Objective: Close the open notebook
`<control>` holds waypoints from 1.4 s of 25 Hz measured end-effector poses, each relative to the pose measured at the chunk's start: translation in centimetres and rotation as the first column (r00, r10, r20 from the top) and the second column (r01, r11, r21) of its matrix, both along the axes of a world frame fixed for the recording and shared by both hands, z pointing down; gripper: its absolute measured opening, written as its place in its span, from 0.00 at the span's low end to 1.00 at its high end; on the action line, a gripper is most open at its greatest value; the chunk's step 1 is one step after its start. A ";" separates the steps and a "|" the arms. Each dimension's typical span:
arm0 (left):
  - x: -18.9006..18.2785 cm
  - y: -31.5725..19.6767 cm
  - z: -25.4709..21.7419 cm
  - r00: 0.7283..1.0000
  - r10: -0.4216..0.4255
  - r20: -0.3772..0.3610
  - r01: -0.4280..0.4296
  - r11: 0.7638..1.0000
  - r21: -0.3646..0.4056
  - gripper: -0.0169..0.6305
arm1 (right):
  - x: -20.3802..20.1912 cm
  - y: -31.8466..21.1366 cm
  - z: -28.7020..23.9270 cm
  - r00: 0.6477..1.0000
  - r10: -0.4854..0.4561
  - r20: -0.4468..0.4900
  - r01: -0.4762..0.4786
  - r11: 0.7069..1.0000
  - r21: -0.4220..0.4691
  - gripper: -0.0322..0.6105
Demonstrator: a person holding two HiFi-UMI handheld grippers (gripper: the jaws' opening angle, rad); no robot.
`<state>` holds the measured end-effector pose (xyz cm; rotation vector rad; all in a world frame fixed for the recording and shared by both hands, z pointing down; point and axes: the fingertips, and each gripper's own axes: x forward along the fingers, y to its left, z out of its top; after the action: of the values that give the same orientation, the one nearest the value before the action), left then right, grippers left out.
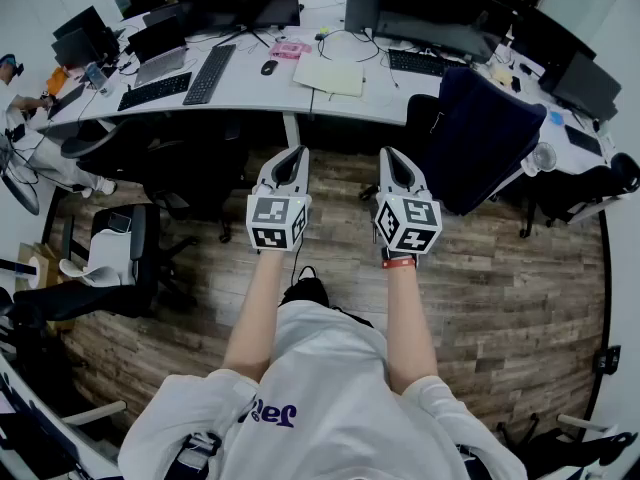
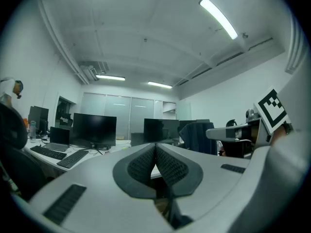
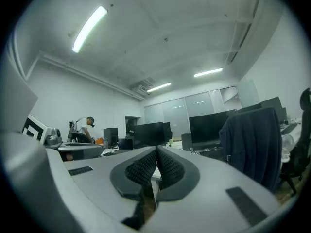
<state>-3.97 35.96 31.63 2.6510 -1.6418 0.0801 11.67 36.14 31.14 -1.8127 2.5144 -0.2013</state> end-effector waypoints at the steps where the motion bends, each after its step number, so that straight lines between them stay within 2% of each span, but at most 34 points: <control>1: 0.0 -0.2 0.3 1.000 0.002 -0.010 -0.002 1.000 -0.009 0.06 | 0.1 -0.3 0.3 1.000 0.007 0.003 -0.007 1.000 -0.008 0.07; 6: -0.5 -1.9 1.6 0.999 -0.008 -0.044 0.006 0.999 -0.039 0.05 | 0.0 -1.9 1.6 0.999 0.009 0.032 -0.008 1.000 -0.024 0.07; 11: -1.1 -5.0 2.9 1.000 0.008 -0.017 -0.008 0.999 -0.045 0.05 | -1.2 -4.9 2.7 0.999 0.003 0.033 -0.002 0.999 -0.033 0.07; 21: -2.6 -15.8 4.1 0.999 0.022 -0.039 -0.025 0.997 -0.074 0.05 | -3.7 -15.4 4.7 1.000 0.007 0.018 -0.006 0.996 -0.092 0.07; 35: -5.5 -30.4 4.9 0.999 0.022 -0.036 -0.025 0.995 -0.100 0.05 | -7.0 -30.0 4.9 1.000 0.007 -0.009 -0.008 0.994 -0.109 0.07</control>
<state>-9.49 5.60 36.49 2.5824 -1.5536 0.1134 4.63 6.14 36.03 -1.8647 2.5487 -0.3376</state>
